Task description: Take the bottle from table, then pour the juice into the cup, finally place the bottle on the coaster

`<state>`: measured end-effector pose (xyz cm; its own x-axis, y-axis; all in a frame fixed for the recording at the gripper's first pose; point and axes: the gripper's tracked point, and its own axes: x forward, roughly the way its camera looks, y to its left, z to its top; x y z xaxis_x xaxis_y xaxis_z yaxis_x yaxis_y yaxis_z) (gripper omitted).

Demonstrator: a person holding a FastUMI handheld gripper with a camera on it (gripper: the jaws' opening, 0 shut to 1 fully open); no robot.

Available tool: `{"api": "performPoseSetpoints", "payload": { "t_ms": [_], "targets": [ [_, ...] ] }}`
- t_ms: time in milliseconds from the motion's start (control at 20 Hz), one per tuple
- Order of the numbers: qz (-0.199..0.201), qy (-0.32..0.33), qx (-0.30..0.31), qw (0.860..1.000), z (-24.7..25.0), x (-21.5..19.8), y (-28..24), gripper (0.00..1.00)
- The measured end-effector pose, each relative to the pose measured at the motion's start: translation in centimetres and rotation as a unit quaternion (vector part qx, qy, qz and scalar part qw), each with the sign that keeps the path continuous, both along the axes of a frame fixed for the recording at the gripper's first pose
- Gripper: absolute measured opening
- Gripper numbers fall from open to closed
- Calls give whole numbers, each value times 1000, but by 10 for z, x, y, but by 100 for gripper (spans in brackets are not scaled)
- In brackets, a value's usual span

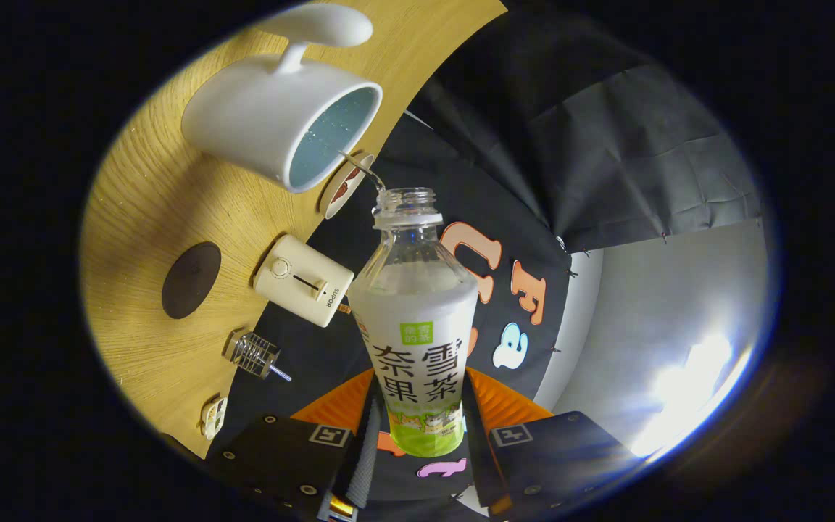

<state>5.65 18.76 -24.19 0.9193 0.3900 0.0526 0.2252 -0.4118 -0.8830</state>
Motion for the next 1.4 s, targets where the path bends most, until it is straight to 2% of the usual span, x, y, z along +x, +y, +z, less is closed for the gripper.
{"api": "performPoseSetpoints", "payload": {
  "t_ms": [450, 850, 1050, 1250, 1400],
  "targets": [
    [15, -7, -17, 1000, 6, 0, 7, 56],
    [-4, 15, 12, 1000, -1, -3, 8, 56],
    [-25, 43, 47, 998, -15, 0, 1, 56],
    [-61, 102, 122, 985, -36, 2, -9, 56],
    [-102, 169, 213, 957, -54, 7, -16, 56]
  ]
}}
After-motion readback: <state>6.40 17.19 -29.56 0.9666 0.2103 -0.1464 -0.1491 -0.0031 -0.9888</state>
